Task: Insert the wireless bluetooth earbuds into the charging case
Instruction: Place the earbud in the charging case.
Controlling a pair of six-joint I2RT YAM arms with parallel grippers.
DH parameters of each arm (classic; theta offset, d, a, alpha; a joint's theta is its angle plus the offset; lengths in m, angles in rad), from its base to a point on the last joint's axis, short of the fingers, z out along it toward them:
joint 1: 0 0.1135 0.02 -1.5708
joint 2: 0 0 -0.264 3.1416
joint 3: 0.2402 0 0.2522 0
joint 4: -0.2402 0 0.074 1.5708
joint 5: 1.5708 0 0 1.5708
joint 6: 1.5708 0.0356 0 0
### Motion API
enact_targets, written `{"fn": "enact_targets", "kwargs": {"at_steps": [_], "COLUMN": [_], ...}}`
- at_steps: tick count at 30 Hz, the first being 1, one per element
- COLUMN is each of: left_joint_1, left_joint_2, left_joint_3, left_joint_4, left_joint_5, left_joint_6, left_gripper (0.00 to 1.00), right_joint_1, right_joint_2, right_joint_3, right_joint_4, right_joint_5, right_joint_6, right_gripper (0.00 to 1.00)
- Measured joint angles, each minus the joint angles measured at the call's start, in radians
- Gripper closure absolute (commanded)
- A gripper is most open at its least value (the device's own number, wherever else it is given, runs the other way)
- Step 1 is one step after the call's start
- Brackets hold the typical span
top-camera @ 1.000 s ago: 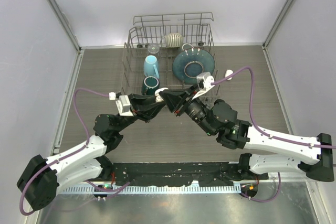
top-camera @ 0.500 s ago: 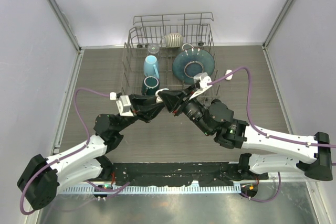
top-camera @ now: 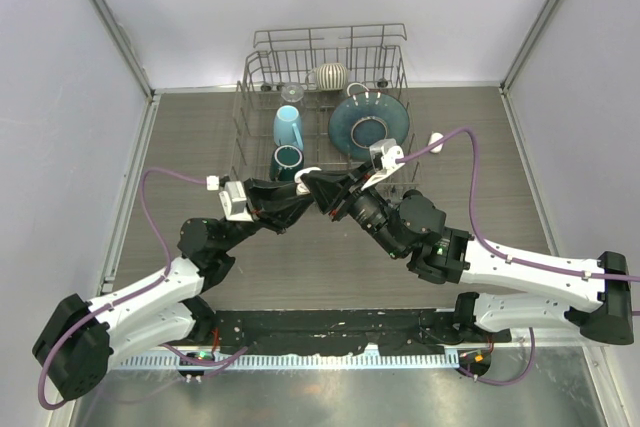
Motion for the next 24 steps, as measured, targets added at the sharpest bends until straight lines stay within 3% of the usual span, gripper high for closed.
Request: {"fn": "enact_targets", "kwargs": {"at_steps": [24], "left_joint_1": [-0.006], "left_joint_2": [0.03], "left_joint_3": [0.0], "left_joint_4": [0.06], "left_joint_5": [-0.022], "left_joint_6": [-0.012], "left_gripper": [1.0], "right_joint_1": [0.008], "right_joint_2": [0.021], "right_joint_3": [0.0], "right_joint_4": [0.06], "right_joint_5": [0.021], "right_joint_6": [-0.005], "right_gripper": [0.99]}}
